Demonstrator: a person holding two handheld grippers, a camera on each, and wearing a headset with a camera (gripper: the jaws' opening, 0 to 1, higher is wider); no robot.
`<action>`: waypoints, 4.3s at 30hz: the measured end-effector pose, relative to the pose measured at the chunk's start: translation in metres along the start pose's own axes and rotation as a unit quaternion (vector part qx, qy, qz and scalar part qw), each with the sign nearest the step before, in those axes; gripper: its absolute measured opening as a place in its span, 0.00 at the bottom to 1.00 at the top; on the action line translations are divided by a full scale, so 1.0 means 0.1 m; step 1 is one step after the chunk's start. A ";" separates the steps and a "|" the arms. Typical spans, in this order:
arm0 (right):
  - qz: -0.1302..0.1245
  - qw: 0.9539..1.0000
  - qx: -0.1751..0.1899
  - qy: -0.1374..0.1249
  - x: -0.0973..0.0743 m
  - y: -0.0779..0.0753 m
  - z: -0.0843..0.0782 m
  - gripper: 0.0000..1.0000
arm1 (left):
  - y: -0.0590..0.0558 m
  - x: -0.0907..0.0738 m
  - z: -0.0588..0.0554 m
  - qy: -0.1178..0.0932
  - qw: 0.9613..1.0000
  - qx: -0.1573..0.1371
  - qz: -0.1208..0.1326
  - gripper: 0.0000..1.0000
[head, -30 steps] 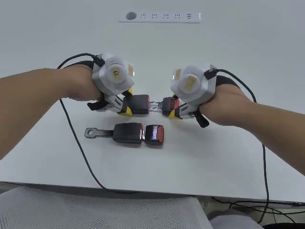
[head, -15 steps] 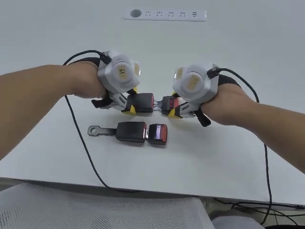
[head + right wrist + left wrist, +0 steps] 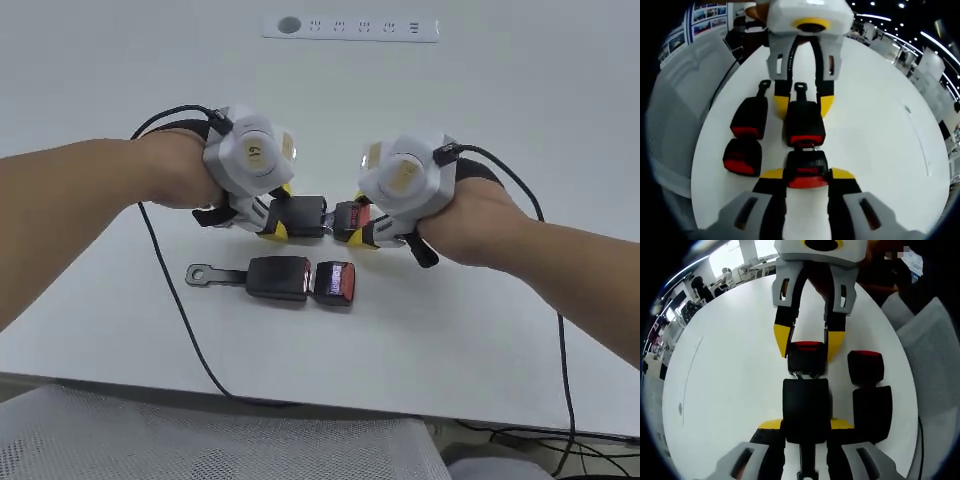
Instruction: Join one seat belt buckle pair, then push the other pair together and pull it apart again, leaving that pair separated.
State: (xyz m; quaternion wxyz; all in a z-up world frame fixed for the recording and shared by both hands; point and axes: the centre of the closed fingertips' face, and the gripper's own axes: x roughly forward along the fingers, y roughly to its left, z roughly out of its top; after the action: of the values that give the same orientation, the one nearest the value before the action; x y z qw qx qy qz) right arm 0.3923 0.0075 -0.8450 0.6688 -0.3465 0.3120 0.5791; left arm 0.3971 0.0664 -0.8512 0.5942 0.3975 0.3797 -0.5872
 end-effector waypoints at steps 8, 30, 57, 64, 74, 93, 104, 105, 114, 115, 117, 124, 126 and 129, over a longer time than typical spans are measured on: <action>-0.005 1.000 0.005 -0.001 0.00 0.02 0.01 0.29 | -0.01 0.00 -0.01 0.001 1.000 -0.003 0.002 0.32; -0.010 1.000 0.007 0.003 -0.06 0.03 -0.07 0.32 | -0.02 0.01 -0.02 0.003 1.000 -0.008 0.004 0.32; -0.024 0.999 0.032 0.036 -0.65 0.10 -0.93 0.33 | -0.08 -0.01 0.01 0.008 1.000 -0.004 0.008 0.33; -0.035 0.997 0.050 0.049 -0.89 0.10 -1.27 0.33 | -0.07 -0.01 0.00 0.006 1.000 -0.011 0.007 0.33; -0.049 0.994 0.070 0.061 -1.01 0.07 -1.49 0.34 | -0.07 -0.03 0.00 0.017 1.000 -0.007 0.009 0.33; -0.118 0.986 0.118 0.027 -1.23 0.18 -1.40 0.53 | -0.13 -0.27 -0.08 0.001 0.996 -0.040 0.080 0.56; -0.154 0.975 0.156 -0.044 -1.53 0.47 -1.02 0.64 | -0.42 -0.90 -0.15 -0.081 0.980 -0.093 0.155 0.71; -0.155 0.974 0.160 -0.047 -1.54 0.50 -1.01 0.66 | -0.45 -0.94 -0.17 -0.087 0.978 -0.098 0.164 0.75; -0.168 0.964 0.198 -0.057 -1.70 0.79 -1.09 0.73 | -0.85 -1.25 -0.50 -0.133 0.953 -0.190 0.197 0.84; -0.170 0.963 0.201 -0.058 -1.73 0.80 -1.09 0.73 | -0.88 -1.27 -0.53 -0.138 0.949 -0.203 0.199 0.85; -0.172 0.960 0.213 -0.063 -1.78 0.84 -1.10 0.75 | -0.94 -1.33 -0.60 -0.148 0.943 -0.216 0.206 0.87; -0.170 0.960 0.207 -0.083 -1.87 0.96 -1.05 0.84 | -1.11 -1.44 -0.82 -0.153 0.932 -0.247 0.218 0.97; -0.170 0.958 0.207 -0.099 -1.89 0.97 -1.01 0.89 | -1.16 -1.45 -0.87 -0.153 0.930 -0.255 0.217 1.00; -0.179 0.957 0.203 -0.102 -1.89 0.97 -1.02 0.97 | -1.21 -1.44 -0.93 -0.144 0.930 -0.257 0.220 1.00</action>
State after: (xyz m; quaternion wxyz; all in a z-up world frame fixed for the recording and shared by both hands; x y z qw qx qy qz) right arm 0.2687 -0.1733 -0.7575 0.8461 -0.1930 0.2855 0.4066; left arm 0.2747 0.2091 -0.7588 0.8386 0.2158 0.3313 -0.3749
